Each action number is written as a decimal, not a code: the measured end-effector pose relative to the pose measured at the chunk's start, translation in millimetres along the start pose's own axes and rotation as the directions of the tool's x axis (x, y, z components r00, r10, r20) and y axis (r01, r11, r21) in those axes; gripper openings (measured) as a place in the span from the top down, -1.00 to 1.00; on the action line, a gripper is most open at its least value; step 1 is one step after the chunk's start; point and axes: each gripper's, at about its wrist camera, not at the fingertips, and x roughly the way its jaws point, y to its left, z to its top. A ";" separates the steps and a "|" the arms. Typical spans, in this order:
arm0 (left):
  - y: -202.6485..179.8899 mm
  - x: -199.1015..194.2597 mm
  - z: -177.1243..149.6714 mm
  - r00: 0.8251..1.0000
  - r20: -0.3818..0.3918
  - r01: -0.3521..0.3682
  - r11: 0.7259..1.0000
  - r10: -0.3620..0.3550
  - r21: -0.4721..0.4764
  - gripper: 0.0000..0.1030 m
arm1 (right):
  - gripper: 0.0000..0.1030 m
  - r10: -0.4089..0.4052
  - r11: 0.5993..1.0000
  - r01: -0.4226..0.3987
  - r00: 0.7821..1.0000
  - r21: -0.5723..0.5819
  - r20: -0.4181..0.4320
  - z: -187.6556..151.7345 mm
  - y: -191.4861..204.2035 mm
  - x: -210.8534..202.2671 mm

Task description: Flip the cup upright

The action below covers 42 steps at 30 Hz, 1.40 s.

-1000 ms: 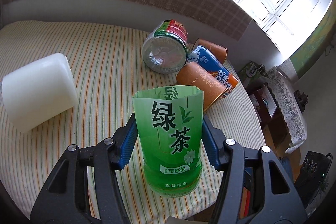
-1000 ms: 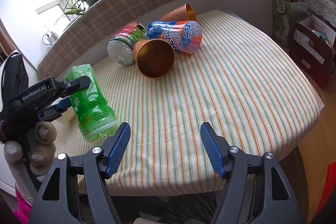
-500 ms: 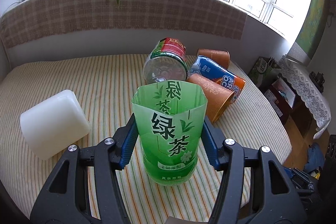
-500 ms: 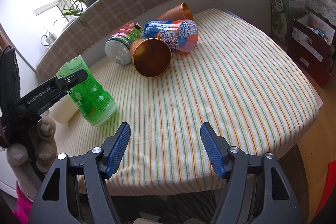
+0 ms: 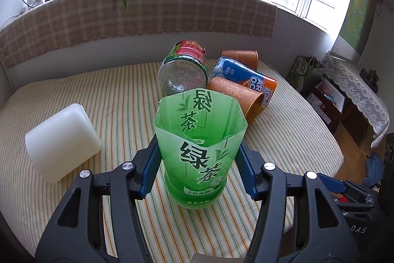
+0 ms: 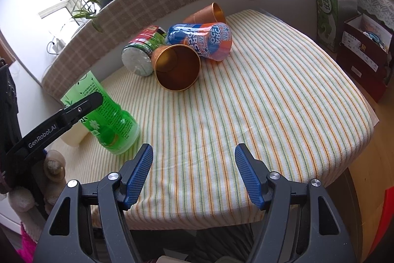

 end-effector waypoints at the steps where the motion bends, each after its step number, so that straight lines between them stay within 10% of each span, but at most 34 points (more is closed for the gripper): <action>1: -0.3 -0.3 -0.8 1.000 -0.002 0.003 1.000 -0.003 0.000 -0.13 | -0.33 0.001 1.000 -0.001 1.000 0.000 0.000 -0.1 0.0 0.0; 27: 11.6 -5.2 -22.1 0.990 -0.086 0.108 0.992 -0.114 -0.069 -0.56 | -0.33 0.002 1.000 -0.002 1.000 -0.030 0.012 0.8 10.7 -3.5; 42: 43.5 -64.2 -49.1 0.994 0.073 -0.076 0.992 0.084 -0.103 -0.56 | -0.50 0.016 0.977 0.030 0.978 -0.213 0.208 9.6 50.1 -28.0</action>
